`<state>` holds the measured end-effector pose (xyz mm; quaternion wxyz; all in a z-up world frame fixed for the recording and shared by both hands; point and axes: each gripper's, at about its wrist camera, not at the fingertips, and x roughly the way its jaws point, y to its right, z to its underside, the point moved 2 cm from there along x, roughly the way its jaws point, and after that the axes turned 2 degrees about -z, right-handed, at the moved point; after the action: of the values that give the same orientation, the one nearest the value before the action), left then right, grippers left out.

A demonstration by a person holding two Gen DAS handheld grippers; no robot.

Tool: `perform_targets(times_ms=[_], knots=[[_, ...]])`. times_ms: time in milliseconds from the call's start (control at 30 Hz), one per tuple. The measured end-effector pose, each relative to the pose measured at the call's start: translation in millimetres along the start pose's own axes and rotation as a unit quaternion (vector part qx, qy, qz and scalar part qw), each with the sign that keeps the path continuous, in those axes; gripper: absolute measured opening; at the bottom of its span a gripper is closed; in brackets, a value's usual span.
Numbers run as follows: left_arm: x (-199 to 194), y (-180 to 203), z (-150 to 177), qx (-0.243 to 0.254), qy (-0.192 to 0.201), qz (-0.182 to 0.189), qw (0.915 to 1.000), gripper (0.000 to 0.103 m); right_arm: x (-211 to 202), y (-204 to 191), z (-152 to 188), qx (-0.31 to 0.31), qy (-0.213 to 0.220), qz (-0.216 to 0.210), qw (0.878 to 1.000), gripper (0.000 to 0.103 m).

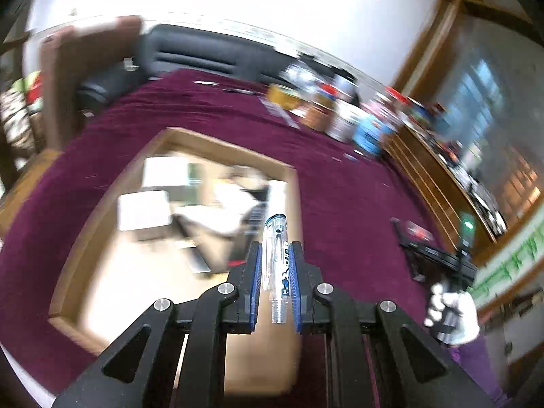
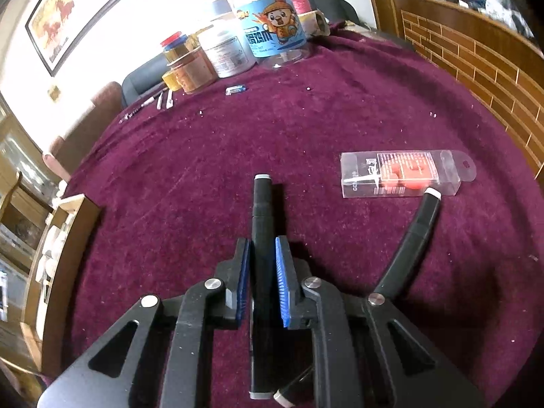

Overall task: Organize rigid objects
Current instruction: 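Carry the clear pen and black marker over the cardboard tray with both tools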

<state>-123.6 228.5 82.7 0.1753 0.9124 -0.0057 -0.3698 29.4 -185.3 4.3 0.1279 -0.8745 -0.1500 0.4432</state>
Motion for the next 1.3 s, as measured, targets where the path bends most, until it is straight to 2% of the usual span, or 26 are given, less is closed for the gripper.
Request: perform_targets(times_ms=[100, 233, 367, 500, 700, 867, 1100, 1200, 1300], knots=[[-8.9, -37.9, 5.0, -0.026, 0.006, -0.026, 0.9993, 0.012, -11.6, -9.2, 5.4, 0.022, 0.003, -0.033, 0.999, 0.012], [0.7, -61.4, 12.2, -0.044, -0.007, -0.036, 0.9984, 0.012, -23.4, -44.4, 8.5, 0.026, -0.009, -0.098, 0.995, 0.012], [13.4, -70.3, 17.9, -0.048, -0.020, -0.044, 0.9977, 0.012, -24.9, -103.5, 14.0, 0.005, -0.034, -0.167, 0.985, 0.013], [31.2, -81.0, 19.1, -0.054, -0.042, -0.059, 0.9959, 0.012, -15.9, -164.7, 25.0, -0.025, -0.067, -0.218, 0.973, 0.013], [40.1, -97.5, 17.9, -0.060, -0.053, -0.077, 0.9937, 0.012, 4.2, -242.9, 47.8, -0.064, -0.121, -0.267, 0.954, 0.013], [40.5, -107.5, 22.2, -0.061, -0.058, -0.095, 0.9919, 0.012, 17.9, -288.6, 68.0, -0.096, -0.153, -0.284, 0.942, 0.013], [35.5, -107.2, 30.8, -0.039, -0.037, -0.152, 0.9870, 0.012, 47.4, -332.4, 96.3, -0.130, -0.198, -0.277, 0.931, 0.013], [34.8, -107.7, 32.2, -0.035, -0.029, -0.158, 0.9863, 0.012, 61.3, -342.8, 105.5, -0.142, -0.213, -0.266, 0.929, 0.013], [32.5, -108.5, 33.5, -0.035, -0.023, -0.157, 0.9867, 0.012, 67.0, -345.2, 110.7, -0.156, -0.210, -0.247, 0.933, 0.013]])
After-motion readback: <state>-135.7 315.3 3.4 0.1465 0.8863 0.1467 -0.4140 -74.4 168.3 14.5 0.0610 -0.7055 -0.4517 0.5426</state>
